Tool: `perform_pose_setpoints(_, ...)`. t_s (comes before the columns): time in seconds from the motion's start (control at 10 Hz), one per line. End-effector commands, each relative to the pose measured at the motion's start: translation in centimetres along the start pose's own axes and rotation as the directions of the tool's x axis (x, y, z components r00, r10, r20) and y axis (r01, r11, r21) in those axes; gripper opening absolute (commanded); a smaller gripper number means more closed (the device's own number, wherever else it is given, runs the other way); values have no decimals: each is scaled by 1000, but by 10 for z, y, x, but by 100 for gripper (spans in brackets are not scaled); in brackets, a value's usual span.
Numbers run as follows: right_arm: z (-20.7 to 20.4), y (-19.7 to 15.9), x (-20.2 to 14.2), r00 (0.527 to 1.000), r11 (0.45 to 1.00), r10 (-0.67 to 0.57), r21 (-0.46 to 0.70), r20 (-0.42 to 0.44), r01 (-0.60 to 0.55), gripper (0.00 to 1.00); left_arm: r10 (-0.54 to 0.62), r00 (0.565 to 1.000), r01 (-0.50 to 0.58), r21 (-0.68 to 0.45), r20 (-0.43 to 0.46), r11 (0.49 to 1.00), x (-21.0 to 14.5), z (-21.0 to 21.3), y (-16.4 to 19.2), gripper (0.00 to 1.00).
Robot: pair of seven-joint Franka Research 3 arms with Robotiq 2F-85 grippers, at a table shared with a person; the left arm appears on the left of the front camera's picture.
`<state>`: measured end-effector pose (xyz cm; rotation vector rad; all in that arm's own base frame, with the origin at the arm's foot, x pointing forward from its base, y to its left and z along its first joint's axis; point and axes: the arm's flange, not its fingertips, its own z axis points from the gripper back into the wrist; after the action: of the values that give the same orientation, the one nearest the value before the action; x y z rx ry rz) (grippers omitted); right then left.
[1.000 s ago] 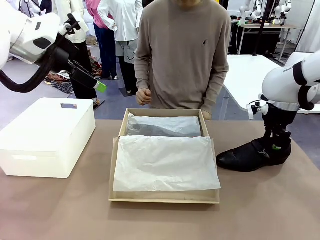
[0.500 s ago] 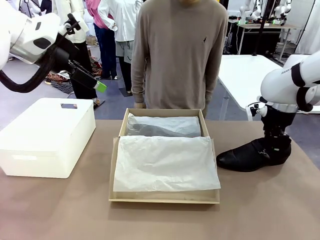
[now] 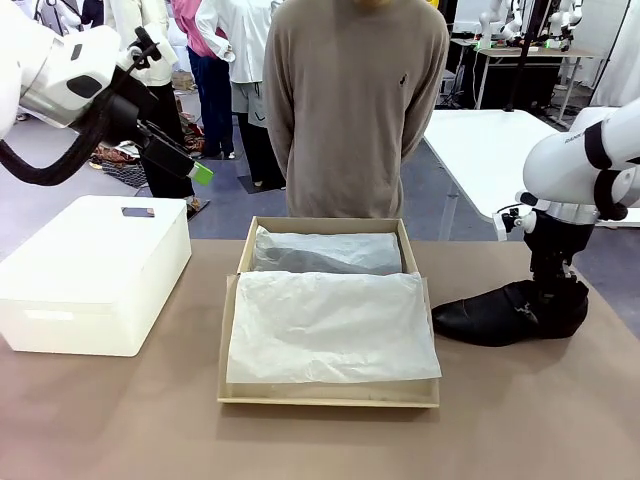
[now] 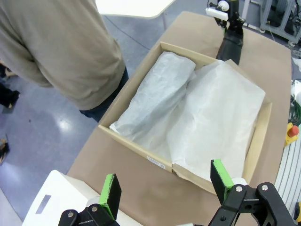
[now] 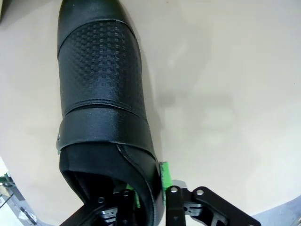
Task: Pack the shoes into the box.
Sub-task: Place the other shoe of the Shoes into the Shoes Box.
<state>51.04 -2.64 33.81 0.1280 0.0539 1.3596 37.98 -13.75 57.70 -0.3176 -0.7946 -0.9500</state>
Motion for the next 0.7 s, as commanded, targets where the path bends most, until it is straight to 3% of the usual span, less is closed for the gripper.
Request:
perform_pose_setpoints(0.0, 8, 1, 0, 999, 999, 28, 20, 41, -29, 0, -5, 1000, 5, -19, 12, 1000, 0, 1, 1, 100)
perform_pose_setpoints(0.6, 42, -11, -9, 997, 997, -69, -29, 15, 70, 0, -5, 1000, 5, -19, 12, 1000, 0, 1, 1, 100)
